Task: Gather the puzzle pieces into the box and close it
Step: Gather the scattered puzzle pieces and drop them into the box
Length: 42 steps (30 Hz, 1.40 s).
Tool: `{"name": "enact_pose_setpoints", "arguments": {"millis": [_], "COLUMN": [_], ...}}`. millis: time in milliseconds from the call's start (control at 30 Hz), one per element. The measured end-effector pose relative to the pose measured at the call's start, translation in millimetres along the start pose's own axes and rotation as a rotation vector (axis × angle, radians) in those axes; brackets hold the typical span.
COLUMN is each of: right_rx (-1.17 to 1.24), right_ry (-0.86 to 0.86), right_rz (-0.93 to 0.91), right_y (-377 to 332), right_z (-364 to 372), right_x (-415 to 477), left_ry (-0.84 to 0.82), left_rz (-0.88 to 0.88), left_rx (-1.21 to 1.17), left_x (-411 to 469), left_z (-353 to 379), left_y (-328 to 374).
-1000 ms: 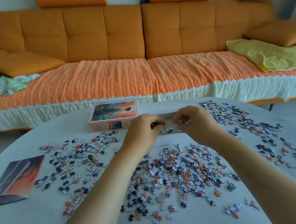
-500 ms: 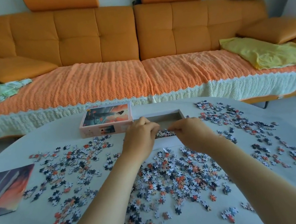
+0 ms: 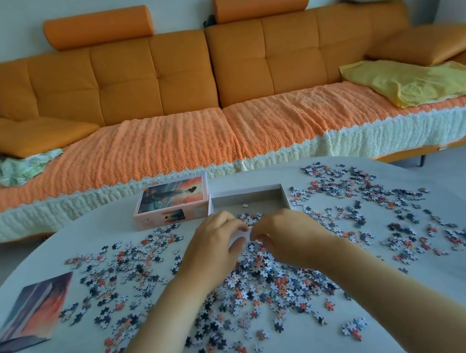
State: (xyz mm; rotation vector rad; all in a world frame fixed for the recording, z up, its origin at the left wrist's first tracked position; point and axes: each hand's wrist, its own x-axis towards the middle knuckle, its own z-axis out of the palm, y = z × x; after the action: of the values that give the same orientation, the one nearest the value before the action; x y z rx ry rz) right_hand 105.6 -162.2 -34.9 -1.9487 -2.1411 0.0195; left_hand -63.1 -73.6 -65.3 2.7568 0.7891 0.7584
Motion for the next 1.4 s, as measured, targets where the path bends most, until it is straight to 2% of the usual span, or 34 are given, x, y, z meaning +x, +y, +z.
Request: {"name": "enact_pose_setpoints", "arguments": {"millis": [100, 233, 433, 567, 633, 733, 1067, 1233, 1400], "right_rx": [-0.056, 0.057, 0.262, 0.133, 0.107, 0.141, 0.218, 0.420, 0.511], "right_ry": [-0.158, -0.254, -0.201, -0.352, -0.371, -0.301, -0.233, -0.028, 0.223], "right_rz": [0.047, 0.100, 0.174, 0.162, 0.149, 0.156, 0.255, 0.359, 0.415], "right_y": [-7, -9, -2, -2, -5, -10, -5, 8, 15], "right_z": [11, 17, 3, 6, 13, 19, 4, -6, -4], "right_x": [-7, -12, -19, -21, -19, -11, 12, 24, 44], "left_ry": [-0.144, -0.393, -0.383, -0.510, -0.486, -0.414, -0.273, -0.124, 0.027], "left_rz": [-0.046, -0.144, -0.179, -0.169, -0.169, -0.183, -0.273, -0.333, -0.365], "left_rx": [-0.024, 0.012, -0.026, 0.080, 0.051, -0.037, -0.194, -0.320, -0.298], "left_x": [-12, -27, -30, -32, -30, -24, -5, 16, 41], "left_z": [0, 4, -8, -6, -1, 1, -6, -19, -12], "left_y": [13, 15, 20, 18, 16, 14, 6, 0, -7]}}
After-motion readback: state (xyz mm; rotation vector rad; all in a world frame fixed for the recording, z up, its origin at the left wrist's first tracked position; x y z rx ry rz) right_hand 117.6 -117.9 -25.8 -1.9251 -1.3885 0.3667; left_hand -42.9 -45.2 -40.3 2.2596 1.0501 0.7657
